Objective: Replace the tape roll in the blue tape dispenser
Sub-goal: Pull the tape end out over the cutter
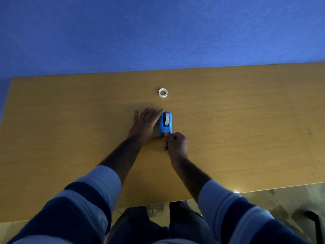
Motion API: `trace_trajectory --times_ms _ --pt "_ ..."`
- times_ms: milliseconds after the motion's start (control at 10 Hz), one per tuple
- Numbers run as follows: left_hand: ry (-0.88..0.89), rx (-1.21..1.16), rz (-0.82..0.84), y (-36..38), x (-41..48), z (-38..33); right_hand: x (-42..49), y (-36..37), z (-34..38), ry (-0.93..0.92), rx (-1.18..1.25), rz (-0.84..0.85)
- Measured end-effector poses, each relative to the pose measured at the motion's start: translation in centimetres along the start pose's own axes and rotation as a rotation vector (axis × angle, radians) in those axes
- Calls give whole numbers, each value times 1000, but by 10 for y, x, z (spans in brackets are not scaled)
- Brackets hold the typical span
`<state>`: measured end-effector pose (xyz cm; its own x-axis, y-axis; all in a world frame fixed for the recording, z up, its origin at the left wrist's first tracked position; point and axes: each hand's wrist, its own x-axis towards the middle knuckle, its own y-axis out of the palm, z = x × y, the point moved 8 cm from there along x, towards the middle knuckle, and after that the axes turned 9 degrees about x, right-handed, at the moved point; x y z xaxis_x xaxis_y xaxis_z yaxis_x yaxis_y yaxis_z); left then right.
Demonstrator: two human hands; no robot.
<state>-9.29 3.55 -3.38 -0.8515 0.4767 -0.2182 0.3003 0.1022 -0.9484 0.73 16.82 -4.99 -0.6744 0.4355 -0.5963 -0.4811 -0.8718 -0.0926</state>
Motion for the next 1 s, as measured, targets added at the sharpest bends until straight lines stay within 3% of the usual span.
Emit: trace_trajectory --times_ms 600,900,1000 --pt "4 8 40 6 1 1 10 -10 27 -302 -538 124" --pt "48 -30 51 6 -8 10 10 -18 62 -715 -998 48" --pt "63 -74 -17 -1 -13 15 17 -13 64 -750 -1083 79"
